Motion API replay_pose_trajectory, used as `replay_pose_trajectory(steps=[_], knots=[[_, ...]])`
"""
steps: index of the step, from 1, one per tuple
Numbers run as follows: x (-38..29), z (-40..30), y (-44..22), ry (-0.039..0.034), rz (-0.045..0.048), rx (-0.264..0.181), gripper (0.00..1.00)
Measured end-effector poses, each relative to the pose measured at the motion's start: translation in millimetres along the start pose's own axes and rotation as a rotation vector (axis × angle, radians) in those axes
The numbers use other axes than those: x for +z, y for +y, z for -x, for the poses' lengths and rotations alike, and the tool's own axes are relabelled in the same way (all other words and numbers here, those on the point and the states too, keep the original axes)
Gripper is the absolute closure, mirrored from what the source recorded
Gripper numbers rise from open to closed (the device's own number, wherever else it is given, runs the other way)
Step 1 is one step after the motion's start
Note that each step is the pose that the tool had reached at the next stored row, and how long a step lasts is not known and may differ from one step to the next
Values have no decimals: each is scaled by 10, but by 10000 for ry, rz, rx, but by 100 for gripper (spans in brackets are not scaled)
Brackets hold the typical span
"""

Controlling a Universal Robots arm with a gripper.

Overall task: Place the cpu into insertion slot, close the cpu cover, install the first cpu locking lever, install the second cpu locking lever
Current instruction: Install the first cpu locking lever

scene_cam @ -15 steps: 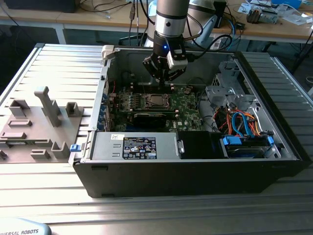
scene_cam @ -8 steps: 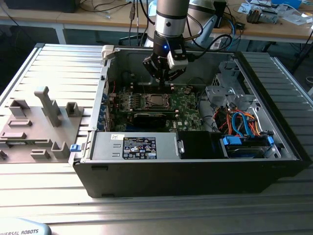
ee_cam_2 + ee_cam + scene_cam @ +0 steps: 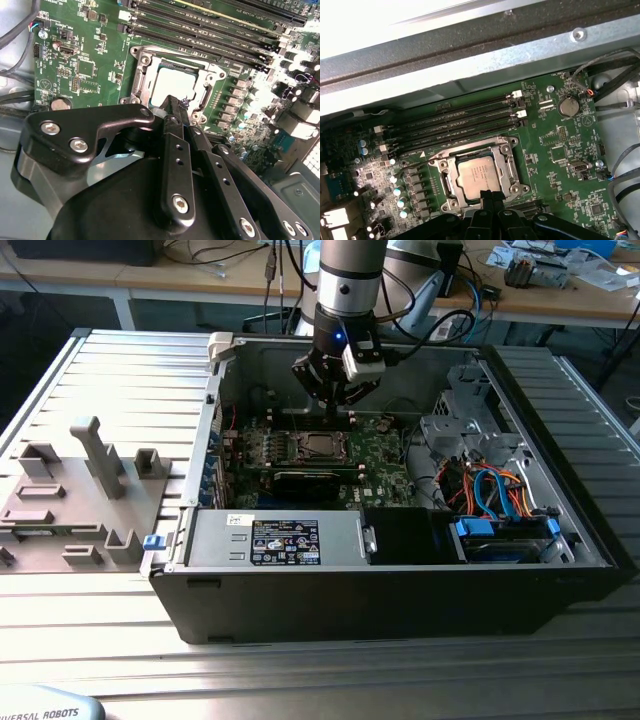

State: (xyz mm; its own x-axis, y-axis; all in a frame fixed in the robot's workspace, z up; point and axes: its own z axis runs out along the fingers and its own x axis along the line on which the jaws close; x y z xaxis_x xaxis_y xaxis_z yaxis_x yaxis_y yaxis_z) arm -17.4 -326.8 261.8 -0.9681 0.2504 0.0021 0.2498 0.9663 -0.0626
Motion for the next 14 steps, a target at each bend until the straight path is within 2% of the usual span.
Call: replay_pose_trajectory(steps=[14], knots=[[0, 0, 0, -10, -1, -156, 89]])
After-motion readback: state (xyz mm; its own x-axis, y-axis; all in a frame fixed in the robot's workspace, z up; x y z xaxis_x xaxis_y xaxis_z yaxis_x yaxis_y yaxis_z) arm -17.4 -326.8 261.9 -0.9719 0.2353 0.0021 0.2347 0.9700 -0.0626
